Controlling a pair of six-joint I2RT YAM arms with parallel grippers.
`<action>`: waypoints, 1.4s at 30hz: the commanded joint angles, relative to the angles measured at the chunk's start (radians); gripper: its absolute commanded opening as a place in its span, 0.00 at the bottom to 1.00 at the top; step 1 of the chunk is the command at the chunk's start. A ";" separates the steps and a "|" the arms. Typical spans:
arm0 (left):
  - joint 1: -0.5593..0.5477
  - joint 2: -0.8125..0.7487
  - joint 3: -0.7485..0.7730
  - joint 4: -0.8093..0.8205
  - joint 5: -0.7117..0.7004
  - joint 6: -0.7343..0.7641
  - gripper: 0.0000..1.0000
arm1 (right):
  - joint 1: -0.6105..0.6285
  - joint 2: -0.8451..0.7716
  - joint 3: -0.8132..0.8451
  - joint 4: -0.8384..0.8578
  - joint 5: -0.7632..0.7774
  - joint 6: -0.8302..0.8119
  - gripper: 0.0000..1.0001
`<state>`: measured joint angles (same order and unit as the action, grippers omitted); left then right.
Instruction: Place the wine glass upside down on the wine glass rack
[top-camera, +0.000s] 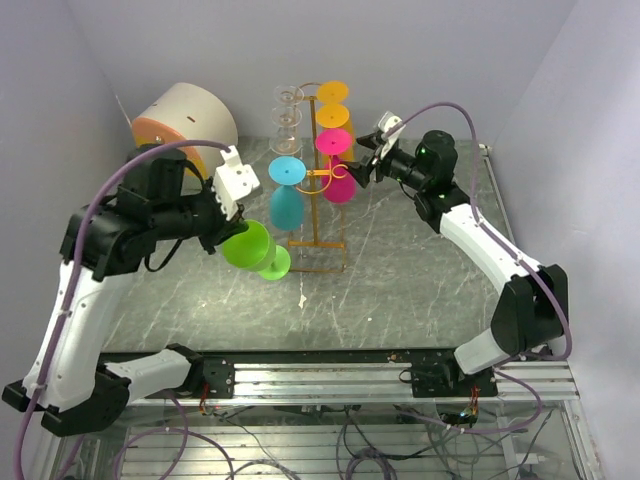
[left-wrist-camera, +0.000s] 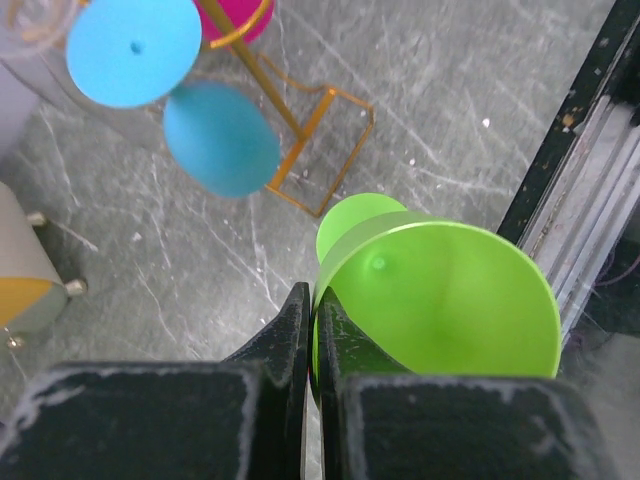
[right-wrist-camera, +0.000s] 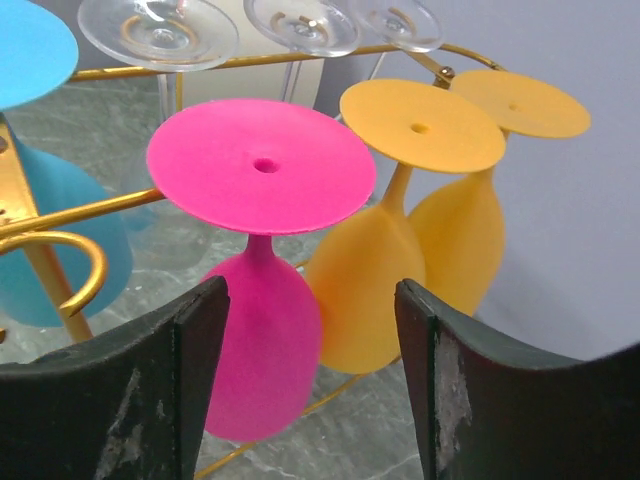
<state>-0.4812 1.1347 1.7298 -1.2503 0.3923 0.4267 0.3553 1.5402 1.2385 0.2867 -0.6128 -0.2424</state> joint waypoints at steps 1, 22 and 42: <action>0.008 -0.035 0.099 -0.038 0.092 0.026 0.07 | -0.004 -0.074 -0.024 0.015 0.037 -0.003 0.70; 0.078 -0.183 0.110 0.338 0.460 0.168 0.07 | -0.004 -0.588 -0.161 -0.286 0.436 0.485 0.77; 0.170 -0.547 -0.815 1.853 0.292 0.204 0.07 | 0.059 -0.513 -0.334 0.601 0.128 1.464 0.77</action>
<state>-0.3191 0.6376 0.9997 0.2947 0.5903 0.5022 0.3656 0.9241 0.8143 0.6830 -0.5045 1.0760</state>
